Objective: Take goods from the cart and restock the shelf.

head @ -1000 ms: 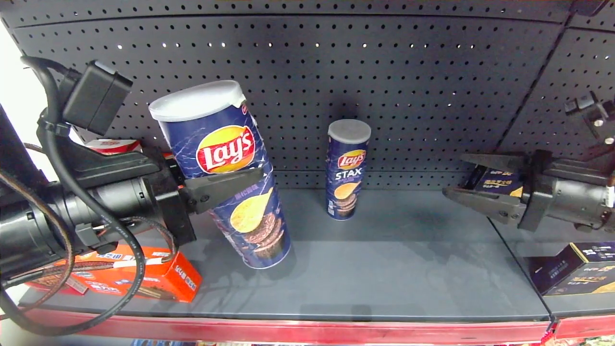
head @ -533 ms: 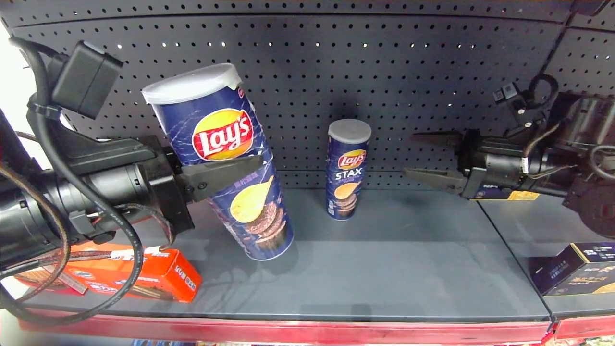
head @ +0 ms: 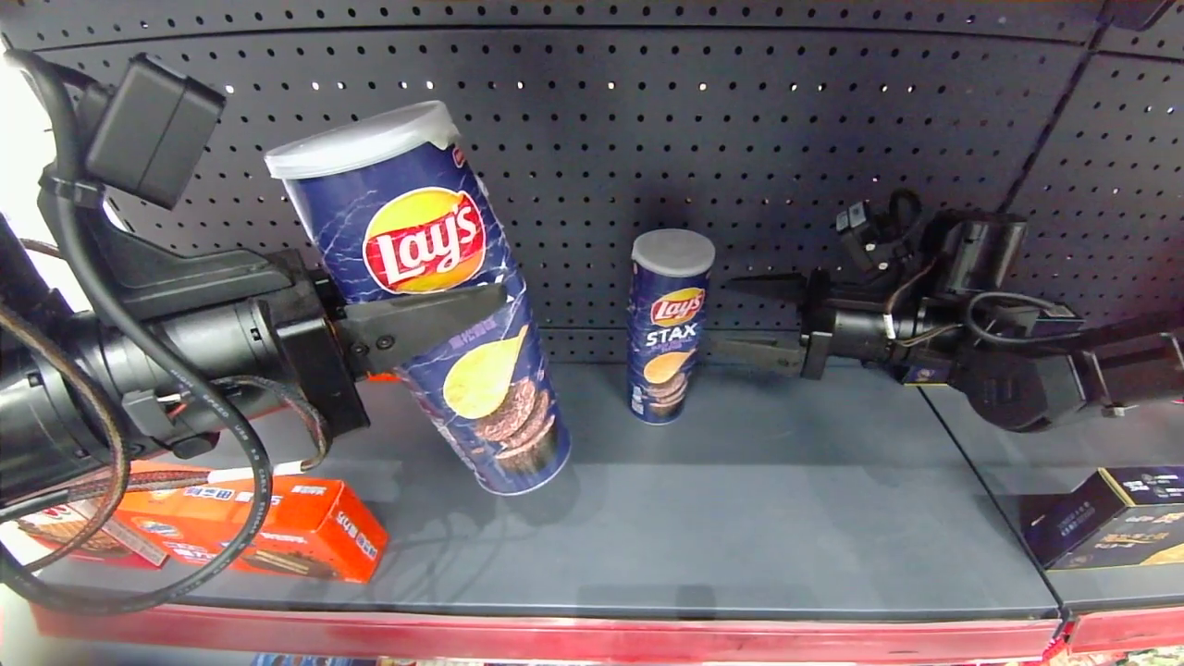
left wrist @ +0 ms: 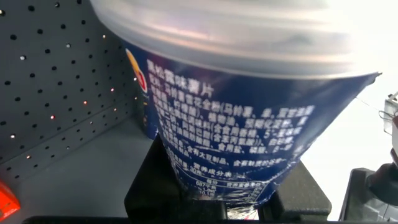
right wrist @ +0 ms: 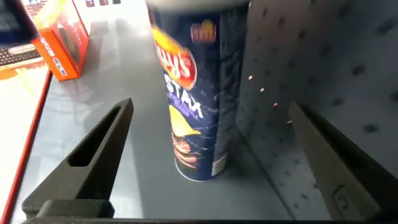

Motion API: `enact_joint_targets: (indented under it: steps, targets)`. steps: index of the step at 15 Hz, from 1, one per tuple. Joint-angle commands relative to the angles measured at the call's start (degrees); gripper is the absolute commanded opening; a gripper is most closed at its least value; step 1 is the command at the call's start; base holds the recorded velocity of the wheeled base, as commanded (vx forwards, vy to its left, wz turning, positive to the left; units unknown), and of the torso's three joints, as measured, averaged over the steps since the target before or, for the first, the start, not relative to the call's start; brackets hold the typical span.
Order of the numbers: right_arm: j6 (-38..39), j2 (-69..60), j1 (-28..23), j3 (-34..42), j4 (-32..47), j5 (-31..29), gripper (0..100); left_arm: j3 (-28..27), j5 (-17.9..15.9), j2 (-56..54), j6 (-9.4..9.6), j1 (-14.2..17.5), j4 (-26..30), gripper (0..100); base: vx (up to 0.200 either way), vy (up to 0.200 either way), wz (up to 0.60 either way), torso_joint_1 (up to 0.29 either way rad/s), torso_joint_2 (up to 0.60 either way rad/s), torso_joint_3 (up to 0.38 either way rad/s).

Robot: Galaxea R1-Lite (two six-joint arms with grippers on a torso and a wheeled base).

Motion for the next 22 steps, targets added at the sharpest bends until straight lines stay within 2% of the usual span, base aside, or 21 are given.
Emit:
enact_joint_targets:
  steps: [1, 8, 14, 22]
  targets:
    - [0.08, 3.49, 1.47, -0.73, -1.02, 0.09, 100, 0.58, 0.06, 0.09, -0.01, 0.09, -0.03, 0, 0.0, 0.0, 0.0, 0.0, 0.0, 0.0]
    - [0.17, 8.24, 2.26, -2.84, -1.55, 0.0, 100, 0.49, 0.06, 0.97, -0.01, 0.0, -0.03, 0, 0.0, 0.0, 0.0, 0.0, 0.0, 0.0]
    - [0.43, 13.16, 5.78, -9.25, -1.46, -0.53, 100, 0.93, 0.15, 0.97, 0.08, 0.09, -0.03, 0, 0.0, 0.0, 0.0, 0.0, 0.0, 0.0]
    - [0.43, 17.91, 7.01, -12.95, -2.95, -1.5, 100, 1.45, 0.24, 1.59, 0.08, 0.09, -0.03, 0, 0.0, 0.0, 0.0, 0.0, 0.0, 0.0]
